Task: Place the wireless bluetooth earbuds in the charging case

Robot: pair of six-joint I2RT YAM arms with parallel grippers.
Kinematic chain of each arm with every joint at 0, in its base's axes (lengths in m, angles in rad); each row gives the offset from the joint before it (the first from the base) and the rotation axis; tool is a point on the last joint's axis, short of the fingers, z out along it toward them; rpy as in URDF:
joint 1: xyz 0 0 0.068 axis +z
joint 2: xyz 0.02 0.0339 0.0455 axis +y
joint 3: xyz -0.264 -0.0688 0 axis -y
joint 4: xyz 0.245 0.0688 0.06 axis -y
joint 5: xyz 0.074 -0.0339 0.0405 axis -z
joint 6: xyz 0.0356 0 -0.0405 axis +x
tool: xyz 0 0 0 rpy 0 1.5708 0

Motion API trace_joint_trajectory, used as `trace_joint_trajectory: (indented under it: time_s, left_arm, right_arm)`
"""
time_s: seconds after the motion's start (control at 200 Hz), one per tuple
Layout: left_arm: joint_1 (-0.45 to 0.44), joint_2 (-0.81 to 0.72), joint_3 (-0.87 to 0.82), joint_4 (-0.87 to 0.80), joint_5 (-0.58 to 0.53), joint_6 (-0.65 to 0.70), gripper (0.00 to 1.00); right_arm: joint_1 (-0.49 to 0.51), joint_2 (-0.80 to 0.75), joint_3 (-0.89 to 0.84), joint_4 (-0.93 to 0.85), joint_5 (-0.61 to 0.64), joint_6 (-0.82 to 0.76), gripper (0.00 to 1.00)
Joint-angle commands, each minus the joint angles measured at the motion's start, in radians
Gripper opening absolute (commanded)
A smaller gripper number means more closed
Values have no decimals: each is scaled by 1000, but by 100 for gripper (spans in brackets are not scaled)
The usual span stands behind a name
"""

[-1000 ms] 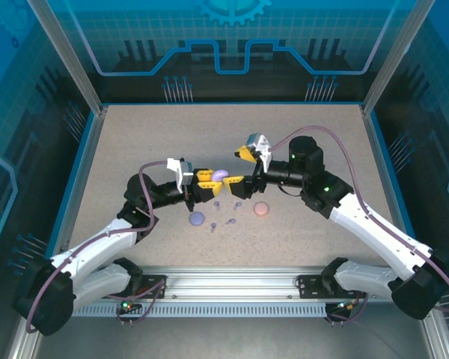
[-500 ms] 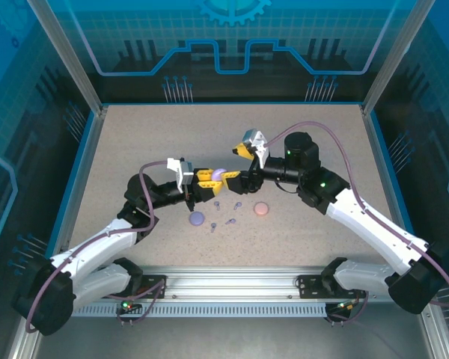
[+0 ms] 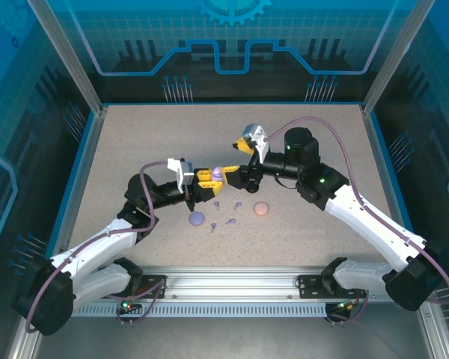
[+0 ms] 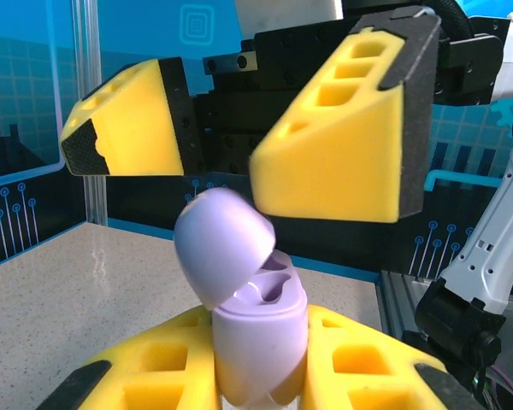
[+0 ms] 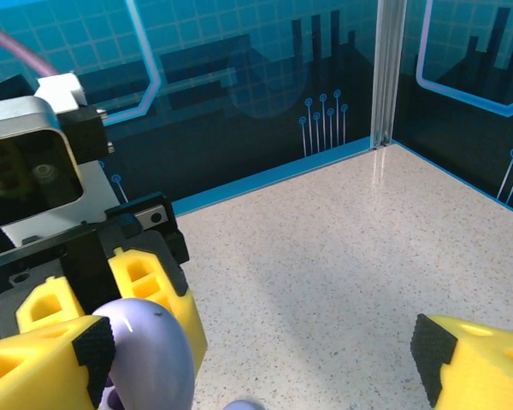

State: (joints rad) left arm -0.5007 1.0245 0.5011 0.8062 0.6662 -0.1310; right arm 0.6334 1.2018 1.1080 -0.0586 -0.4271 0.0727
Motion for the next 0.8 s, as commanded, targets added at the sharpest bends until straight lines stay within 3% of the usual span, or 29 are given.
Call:
trace_joint_trajectory:
  time_s: [0.0,0.38,0.675,0.79]
  left_arm:
    - [-8,-14,-7,22,27,26,10]
    - [-8,-13,-15,2,10,39,10]
    - [-8,-18,-22,10,9,40,10]
    - [-9,-31,-28,23,-1,35,10]
  right_arm:
    - [-20,15,32,6,9,12,92]
    - [-58,-42,37,10,-36,46,95]
    - [-74,-94,54,-139,7,32,95]
    - [-74,-106,19,-185,99,47,94]
